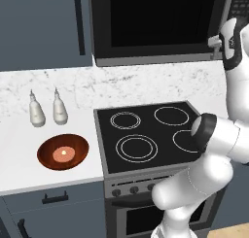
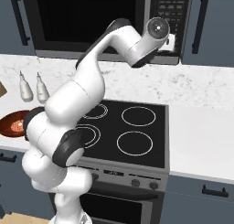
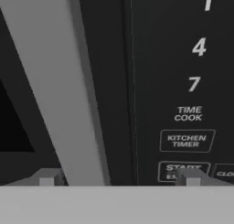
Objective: Open the microwave, place the bowl with waffle inside the microwave, then close the microwave door and turn it on.
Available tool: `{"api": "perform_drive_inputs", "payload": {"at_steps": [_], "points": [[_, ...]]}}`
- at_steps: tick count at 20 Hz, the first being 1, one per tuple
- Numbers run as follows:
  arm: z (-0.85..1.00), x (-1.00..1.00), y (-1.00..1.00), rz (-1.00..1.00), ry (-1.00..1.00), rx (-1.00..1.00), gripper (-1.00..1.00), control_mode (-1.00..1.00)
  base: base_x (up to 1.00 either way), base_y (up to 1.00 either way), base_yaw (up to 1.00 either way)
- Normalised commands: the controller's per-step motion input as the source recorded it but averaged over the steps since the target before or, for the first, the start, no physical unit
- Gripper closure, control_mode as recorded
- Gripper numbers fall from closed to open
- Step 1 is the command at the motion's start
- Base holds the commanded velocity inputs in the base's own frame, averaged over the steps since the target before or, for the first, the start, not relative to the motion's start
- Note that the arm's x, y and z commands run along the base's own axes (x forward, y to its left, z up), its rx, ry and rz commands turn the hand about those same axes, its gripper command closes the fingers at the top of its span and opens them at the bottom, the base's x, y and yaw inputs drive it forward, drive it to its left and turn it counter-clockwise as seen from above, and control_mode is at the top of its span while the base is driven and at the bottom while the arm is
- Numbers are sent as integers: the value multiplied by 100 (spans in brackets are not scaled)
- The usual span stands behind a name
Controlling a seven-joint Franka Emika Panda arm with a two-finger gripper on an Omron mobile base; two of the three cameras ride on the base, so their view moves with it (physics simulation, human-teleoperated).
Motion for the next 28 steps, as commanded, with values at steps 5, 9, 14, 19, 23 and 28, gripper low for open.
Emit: {"api": "perform_drive_inputs", "payload": {"at_steps": [5,9,14,19,23,28], "points": [[-85,89,100,-6,-38,-16,100,-100,0,0,0],[-31,100,86,-4,-17,-3,100,-100,0,0,0],[4,89,73,0,-7,1,100,-100,0,0,0],[7,23,100,0,-1,0,100,-100,0,0,0],[6,-26,100,0,0,-4,100,-100,0,0,0],[19,-57,100,0,0,0,100,-100,0,0,0]]}}
